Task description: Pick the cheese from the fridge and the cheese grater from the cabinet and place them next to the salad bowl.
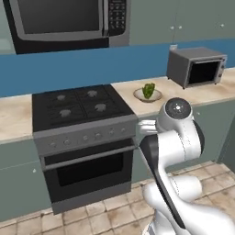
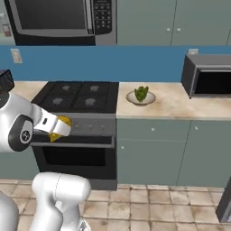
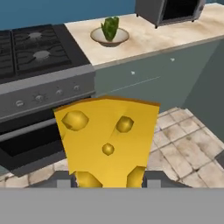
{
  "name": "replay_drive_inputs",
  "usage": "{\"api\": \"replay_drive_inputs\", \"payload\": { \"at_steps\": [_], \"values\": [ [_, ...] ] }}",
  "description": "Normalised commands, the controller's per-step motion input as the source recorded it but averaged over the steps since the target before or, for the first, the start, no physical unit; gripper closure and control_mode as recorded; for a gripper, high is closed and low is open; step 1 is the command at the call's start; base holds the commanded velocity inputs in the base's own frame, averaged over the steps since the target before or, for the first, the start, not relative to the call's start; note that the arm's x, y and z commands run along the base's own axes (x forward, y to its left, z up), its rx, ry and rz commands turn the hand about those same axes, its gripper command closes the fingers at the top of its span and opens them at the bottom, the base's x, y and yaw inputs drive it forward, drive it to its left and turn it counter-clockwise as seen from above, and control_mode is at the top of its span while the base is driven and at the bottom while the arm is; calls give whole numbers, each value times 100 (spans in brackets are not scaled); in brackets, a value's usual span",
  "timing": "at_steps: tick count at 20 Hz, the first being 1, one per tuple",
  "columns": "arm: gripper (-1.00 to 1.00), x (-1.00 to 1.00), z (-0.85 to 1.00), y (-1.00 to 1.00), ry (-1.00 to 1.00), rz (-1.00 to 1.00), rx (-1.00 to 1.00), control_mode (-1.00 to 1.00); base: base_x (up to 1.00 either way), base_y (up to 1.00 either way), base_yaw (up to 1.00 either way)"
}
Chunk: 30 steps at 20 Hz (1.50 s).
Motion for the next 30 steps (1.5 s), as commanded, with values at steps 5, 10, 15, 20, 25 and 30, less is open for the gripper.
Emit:
{"api": "replay_drive_inputs", "payload": {
  "at_steps": [5, 10, 15, 20, 25, 30],
  "values": [
    [100, 0, 0, 0, 0, 0, 0, 100, 71, 3, 16],
    [100, 0, 0, 0, 0, 0, 0, 100, 90, -1, 3],
    [100, 0, 0, 0, 0, 0, 0, 100, 86, -5, 0],
    [100, 0, 0, 0, 0, 0, 0, 100, 26, -33, -3],
    [100, 0, 0, 0, 0, 0, 0, 100, 0, -45, -9],
    [100, 0, 0, 0, 0, 0, 0, 100, 24, -47, -3]
  ]
}}
